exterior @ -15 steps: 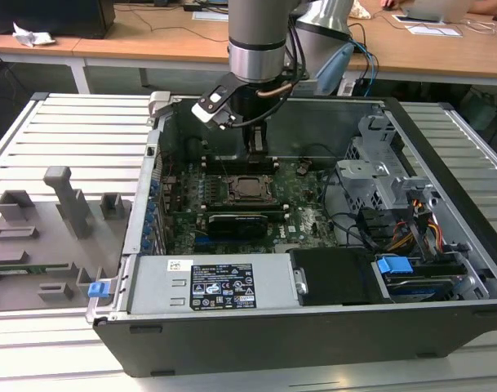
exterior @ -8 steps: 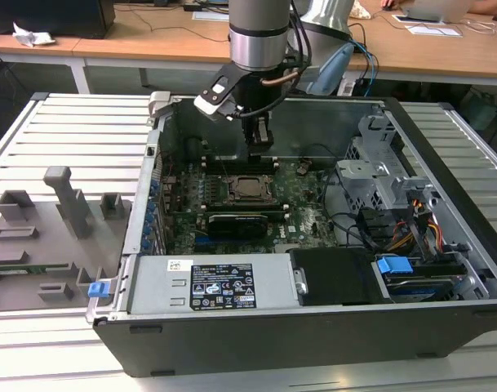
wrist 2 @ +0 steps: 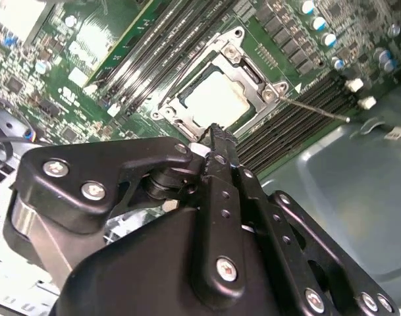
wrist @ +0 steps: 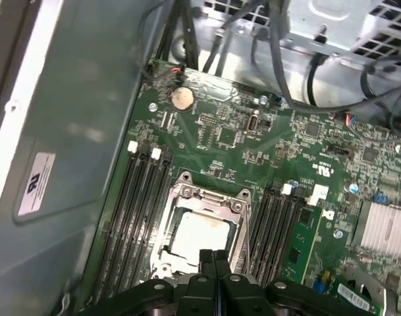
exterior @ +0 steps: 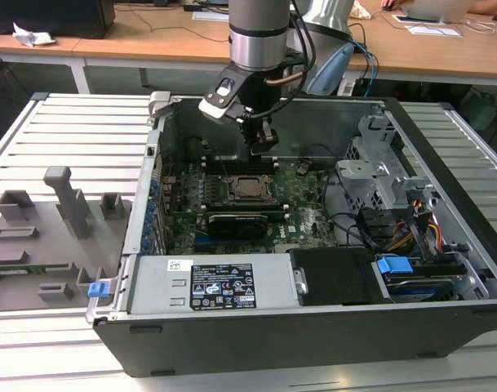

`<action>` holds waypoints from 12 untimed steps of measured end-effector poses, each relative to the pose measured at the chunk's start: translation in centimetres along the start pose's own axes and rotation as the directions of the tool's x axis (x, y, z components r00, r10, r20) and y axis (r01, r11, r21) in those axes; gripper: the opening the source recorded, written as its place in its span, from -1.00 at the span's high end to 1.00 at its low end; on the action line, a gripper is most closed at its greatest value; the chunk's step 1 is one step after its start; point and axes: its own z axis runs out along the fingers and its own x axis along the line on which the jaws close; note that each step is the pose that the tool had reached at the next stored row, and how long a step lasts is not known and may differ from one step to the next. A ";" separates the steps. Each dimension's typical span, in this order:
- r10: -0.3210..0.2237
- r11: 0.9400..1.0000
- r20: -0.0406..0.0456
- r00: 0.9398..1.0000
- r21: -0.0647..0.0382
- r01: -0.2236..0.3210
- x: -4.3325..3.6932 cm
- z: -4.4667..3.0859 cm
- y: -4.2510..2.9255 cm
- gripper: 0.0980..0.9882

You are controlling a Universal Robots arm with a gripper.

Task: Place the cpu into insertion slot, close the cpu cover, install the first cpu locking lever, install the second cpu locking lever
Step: 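Install the first cpu locking lever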

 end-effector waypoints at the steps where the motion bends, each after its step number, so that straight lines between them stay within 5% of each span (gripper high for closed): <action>1: -0.011 1.000 0.000 1.000 0.000 0.011 0.02 0.00 -0.04 0.98; 6: -0.072 0.997 -0.003 0.997 -0.002 0.072 0.07 0.00 -0.22 0.98; 12: -0.217 0.976 -0.011 0.976 -0.004 0.217 0.08 0.09 -0.23 0.98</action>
